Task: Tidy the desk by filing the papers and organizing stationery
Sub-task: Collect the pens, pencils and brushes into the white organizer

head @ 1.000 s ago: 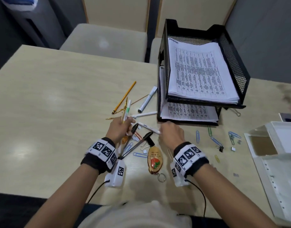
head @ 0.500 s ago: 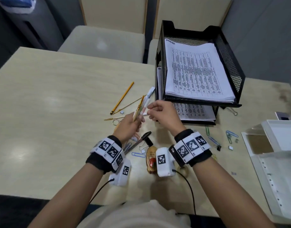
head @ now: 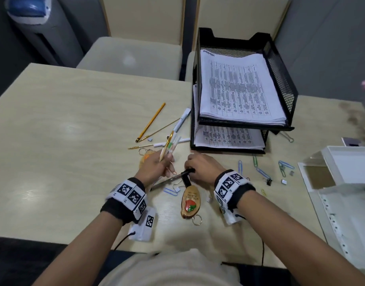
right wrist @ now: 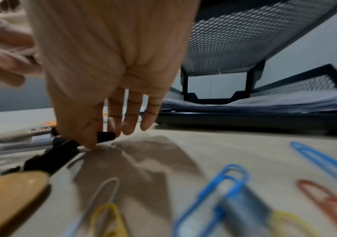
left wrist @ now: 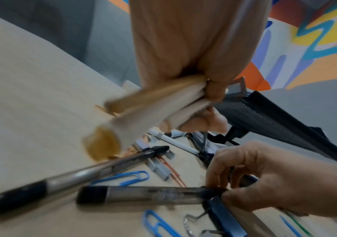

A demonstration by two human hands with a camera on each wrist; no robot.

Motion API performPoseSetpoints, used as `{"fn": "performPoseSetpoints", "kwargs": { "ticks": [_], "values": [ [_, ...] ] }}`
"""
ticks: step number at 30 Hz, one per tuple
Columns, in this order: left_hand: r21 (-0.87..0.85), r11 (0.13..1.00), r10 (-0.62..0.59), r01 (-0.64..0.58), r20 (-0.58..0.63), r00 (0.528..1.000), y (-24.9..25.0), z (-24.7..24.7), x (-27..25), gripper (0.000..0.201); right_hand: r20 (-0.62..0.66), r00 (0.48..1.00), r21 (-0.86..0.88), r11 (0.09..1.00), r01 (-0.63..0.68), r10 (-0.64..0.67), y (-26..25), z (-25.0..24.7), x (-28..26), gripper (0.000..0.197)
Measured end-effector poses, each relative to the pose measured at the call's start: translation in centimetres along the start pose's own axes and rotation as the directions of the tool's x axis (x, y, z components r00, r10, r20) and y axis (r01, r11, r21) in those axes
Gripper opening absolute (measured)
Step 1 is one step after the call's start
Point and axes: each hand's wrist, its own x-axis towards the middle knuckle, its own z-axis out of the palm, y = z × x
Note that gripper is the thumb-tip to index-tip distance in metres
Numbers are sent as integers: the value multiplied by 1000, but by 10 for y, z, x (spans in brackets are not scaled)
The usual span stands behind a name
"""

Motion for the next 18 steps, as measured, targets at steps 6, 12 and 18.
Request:
{"fn": "performPoseSetpoints", "kwargs": {
  "ticks": [6,12,18],
  "values": [
    [41,995,85,-95,193,977,38,60,0,29,-186,974,335,940,-60,128,34,-16,-74,17],
    [284,843,424,-457,171,889,90,161,0,31,-444,741,693,717,-71,503,75,-42,-193,22],
    [91,834,481,-544,364,798,138,278,-4,30,-497,368,837,546,-36,786,117,-62,-315,16]
  ]
}}
